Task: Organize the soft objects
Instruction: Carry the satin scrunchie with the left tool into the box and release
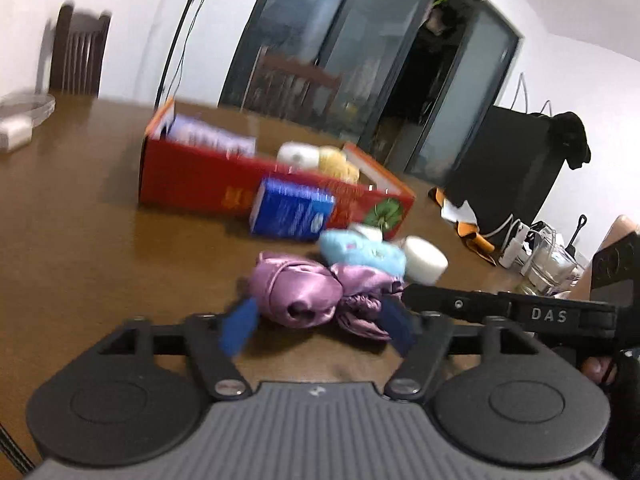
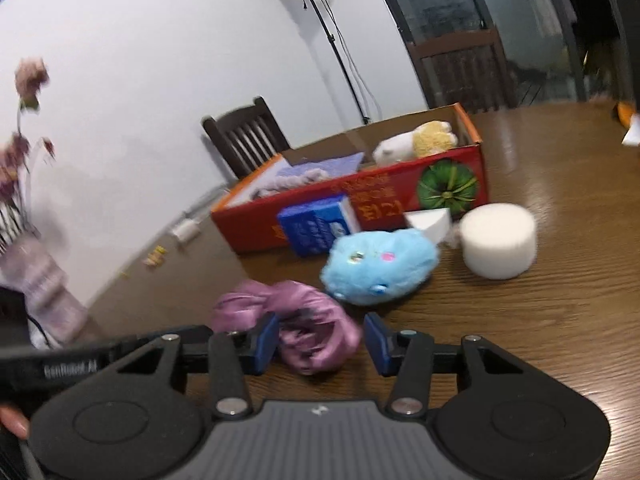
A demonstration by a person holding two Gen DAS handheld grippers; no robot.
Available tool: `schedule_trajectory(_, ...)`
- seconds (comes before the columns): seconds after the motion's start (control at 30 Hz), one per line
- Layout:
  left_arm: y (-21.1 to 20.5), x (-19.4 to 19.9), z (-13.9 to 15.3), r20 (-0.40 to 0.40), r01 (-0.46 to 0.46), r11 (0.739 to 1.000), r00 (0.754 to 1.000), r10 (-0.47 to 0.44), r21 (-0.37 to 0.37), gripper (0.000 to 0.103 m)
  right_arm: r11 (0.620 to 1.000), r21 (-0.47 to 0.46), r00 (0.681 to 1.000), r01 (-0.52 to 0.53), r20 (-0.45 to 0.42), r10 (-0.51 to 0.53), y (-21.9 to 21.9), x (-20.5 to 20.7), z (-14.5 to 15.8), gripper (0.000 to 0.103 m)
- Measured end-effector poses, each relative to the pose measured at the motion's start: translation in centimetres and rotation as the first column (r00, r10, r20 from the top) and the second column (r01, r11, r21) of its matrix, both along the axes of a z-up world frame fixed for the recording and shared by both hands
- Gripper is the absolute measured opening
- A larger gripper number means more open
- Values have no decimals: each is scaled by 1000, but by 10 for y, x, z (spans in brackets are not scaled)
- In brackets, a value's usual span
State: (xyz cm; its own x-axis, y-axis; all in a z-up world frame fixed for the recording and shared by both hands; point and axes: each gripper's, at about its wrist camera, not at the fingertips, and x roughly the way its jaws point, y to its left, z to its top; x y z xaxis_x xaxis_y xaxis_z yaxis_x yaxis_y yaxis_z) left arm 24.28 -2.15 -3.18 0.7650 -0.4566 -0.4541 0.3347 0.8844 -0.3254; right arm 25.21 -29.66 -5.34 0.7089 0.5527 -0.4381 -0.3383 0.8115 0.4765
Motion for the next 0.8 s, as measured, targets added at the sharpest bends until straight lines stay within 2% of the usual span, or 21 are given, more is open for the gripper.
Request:
schedule_trajectory(0.1,-5,16,-4,-3,-4,999,1000,4,41,74,1000,-16,1000,17,-9,-18,8,12,-5,50)
schedule_trajectory(0.23,-4,38,-10,-16,11,1000,1000,-11,4,72,999,-14,996,47,-72,-48,12,31,-17,52)
schedule_trajectory(0.27,-3,43,-13,-16,21,1000,1000,-22,-7,63,999,-5,995,51,-82,-51,12,33,-20,51)
schedule_trajectory(0.3,-4,48,-15,-34,22,1000,999,-23,-9,48,999,7,995,49,-84,-48,12,34,-22,49)
schedule_trajectory(0.37,-3,54,-17,-56,21,1000,998,-23,-22,42,999,8,995,50,-86,-49,14,36,-23,39)
schedule_trajectory(0.4,-4,53,-17,-50,23,999,998,-24,-24,38,999,-4,996,44,-81,-45,16,36,-24,35)
schedule_trajectory(0.43,-6,51,-17,-40,25,1000,999,-26,-16,36,999,-12,996,37,-78,-38,18,36,-25,26)
schedule_trajectory(0.47,-7,48,-17,-31,20,1000,999,-20,-4,34,999,-17,996,34,-76,-35,19,36,-26,22)
schedule_trajectory(0.6,-9,27,-15,-35,10,1000,999,-11,-7,27,999,-29,997,20,-69,-22,21,23,-22,16)
schedule_trajectory(0.73,-6,-3,-7,-58,24,999,998,-27,-37,27,999,-39,999,-9,-36,8,17,-9,-9,15)
schedule_trajectory(0.8,-8,-15,0,-42,41,998,998,-42,-38,27,1000,-21,999,-13,-36,12,9,-22,-5,15)
